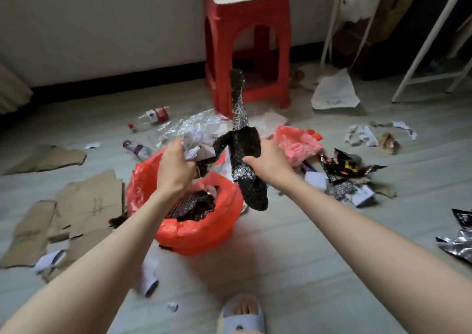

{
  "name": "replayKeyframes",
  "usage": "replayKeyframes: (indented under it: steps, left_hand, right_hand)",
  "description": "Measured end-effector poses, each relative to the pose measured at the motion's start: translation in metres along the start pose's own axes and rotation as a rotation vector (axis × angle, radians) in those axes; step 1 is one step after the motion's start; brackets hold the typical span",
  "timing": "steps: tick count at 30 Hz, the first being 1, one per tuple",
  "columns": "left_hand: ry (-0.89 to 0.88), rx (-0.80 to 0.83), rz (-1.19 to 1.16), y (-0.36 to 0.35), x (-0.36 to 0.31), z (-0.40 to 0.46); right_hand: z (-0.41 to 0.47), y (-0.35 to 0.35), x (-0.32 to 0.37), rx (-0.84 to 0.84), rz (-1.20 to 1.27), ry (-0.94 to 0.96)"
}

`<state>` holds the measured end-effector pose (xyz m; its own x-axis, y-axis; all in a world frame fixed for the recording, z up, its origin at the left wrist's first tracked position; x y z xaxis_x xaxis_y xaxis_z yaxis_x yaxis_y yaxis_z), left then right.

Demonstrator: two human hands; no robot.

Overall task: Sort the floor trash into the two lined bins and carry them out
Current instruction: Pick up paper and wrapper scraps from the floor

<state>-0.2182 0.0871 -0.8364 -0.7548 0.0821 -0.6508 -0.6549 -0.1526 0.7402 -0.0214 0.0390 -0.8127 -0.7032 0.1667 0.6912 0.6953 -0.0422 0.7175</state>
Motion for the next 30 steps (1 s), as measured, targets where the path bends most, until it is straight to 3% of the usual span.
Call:
replayKeyframes:
  steps: [5,9,12,15,19,23,26,30]
  left_hand:
    - [0.193,0.122,0.116,-0.018,0.08,-0.014]
    - [0.239,0.22,0.087,-0.042,0.118,-0.013]
    - [0.234,0.085,0.079,-0.041,0.123,-0.01]
    - [0.022,-0.053,0.11,-0.036,0.108,-0.005]
    - [-0.146,0.311,0.297,-0.067,0.107,-0.001]
    - [0.035,0.654,0.572,-0.097,0.133,-0.01]
    - [0.027,0.804,0.756,-0.107,0.142,-0.017]
    - [0.085,0.939,0.655,-0.122,0.137,-0.016]
  right_hand:
    - [0.024,-0.088,0.028,0.098,-0.3,0.126]
    - [0.047,-0.13,0.028,0.146,-0.543,0.181]
    - [0.053,-0.156,0.02,0.224,-0.591,0.156]
    - [0.051,-0.175,0.01,0.342,-0.6,0.125]
    - [0.048,-0.18,-0.001,0.421,-0.618,0.129]
    - [0.046,-0.169,0.0,0.362,-0.789,0.306]
    - [0.044,-0.157,-0.002,0.214,-0.801,0.429]
    - [0.047,-0.141,-0.022,0.123,-0.682,0.388]
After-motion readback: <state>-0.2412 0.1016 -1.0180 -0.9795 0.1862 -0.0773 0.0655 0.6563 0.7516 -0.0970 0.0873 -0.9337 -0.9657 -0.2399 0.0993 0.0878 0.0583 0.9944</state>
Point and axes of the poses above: each hand's wrist, its own z-axis towards the middle knuckle, its own y-axis out of the back of the hand, x = y × z, the point moved 5 cm from there along z, towards the middle knuckle, and after that the axes turned 3 degrees about -z, right-handed, at the moved point
